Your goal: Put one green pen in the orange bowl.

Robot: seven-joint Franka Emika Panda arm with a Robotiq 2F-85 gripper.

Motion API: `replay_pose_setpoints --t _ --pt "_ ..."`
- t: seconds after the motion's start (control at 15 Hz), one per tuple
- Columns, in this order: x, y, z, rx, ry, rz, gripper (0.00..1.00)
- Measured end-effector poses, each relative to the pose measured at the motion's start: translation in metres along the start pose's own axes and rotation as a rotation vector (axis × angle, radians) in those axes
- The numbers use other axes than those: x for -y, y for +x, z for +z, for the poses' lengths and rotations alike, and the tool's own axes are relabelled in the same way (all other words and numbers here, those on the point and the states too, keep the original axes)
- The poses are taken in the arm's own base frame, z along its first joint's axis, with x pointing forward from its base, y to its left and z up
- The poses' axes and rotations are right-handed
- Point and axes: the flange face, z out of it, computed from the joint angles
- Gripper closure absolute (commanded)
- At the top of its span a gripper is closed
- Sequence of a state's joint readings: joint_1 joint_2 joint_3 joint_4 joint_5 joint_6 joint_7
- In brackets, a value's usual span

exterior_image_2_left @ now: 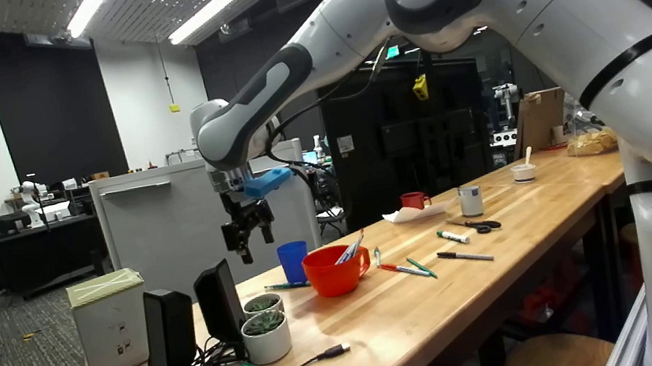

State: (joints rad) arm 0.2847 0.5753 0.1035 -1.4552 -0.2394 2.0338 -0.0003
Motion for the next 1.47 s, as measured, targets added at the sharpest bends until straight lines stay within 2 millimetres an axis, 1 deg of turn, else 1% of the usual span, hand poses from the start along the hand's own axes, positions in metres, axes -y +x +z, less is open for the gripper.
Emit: replay_pose_setpoints --t 0.33,0.47,0.67,0.8,0.93,1.47 --pt "-0.001 0.000 0.001 0.004 0.003 0.009 0.00" --pt "0.013 -0.008 -0.003 0.025 0.029 -0.002 0.00" --pt "0.041 -0.024 -0.015 0.060 0.069 -0.028 0.00" --pt "0.053 -0.031 -0.022 0.076 0.084 -0.038 0.00" --pt "0.055 -0.034 -0.025 0.077 0.085 -0.039 0.00" --pt "0.054 -0.033 -0.020 0.082 0.087 -0.038 0.00"
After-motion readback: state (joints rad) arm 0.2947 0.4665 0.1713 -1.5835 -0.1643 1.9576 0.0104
